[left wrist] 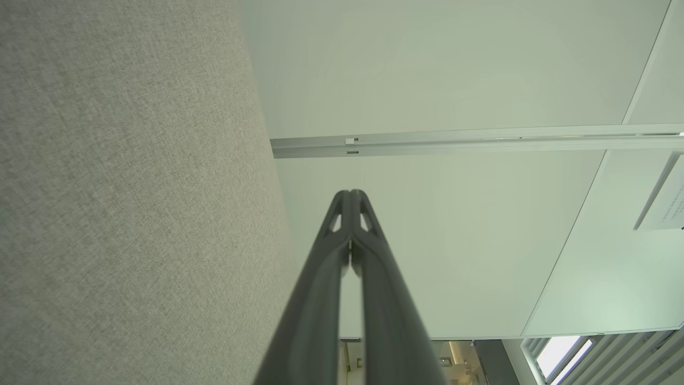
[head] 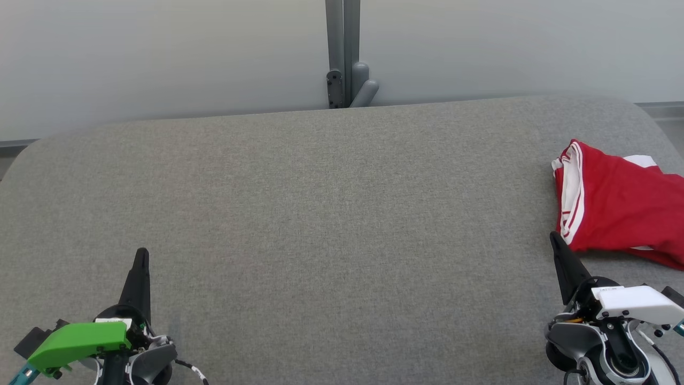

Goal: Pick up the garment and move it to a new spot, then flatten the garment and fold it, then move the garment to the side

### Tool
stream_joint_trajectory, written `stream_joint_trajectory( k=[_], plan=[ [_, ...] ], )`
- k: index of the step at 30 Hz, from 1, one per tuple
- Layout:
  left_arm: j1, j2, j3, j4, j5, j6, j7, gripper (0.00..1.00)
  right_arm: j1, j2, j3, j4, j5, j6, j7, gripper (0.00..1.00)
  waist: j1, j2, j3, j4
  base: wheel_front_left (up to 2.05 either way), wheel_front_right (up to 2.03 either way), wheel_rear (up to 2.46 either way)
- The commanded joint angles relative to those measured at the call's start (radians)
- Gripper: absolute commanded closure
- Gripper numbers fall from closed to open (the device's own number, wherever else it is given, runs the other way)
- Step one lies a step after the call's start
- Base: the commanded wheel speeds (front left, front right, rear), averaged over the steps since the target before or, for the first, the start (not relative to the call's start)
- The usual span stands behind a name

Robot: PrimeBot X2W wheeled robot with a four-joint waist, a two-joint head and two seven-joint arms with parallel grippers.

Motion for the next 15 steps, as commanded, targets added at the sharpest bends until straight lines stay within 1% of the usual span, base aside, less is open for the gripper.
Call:
stream_joint_trajectory(
  k=[1, 15],
  plan=[
    [-0.015, 0.006, 0.003, -0.001, -0.002, -0.004, 0.004, 1.00, -0.009, -0.003, -0.002, -0.005, 0.004, 0.000, 0.003, 1.00, 0.0000, 0.0087, 0.000, 0.000, 0.00, 0.00, 0.00],
    [-0.015, 0.006, 0.003, -0.001, -0.002, -0.004, 0.004, 1.00, -0.009, -0.003, -0.003, -0.005, 0.004, 0.000, 0.004, 1.00, 0.0000, 0.0087, 0.000, 0.000, 0.00, 0.00, 0.00]
  ],
)
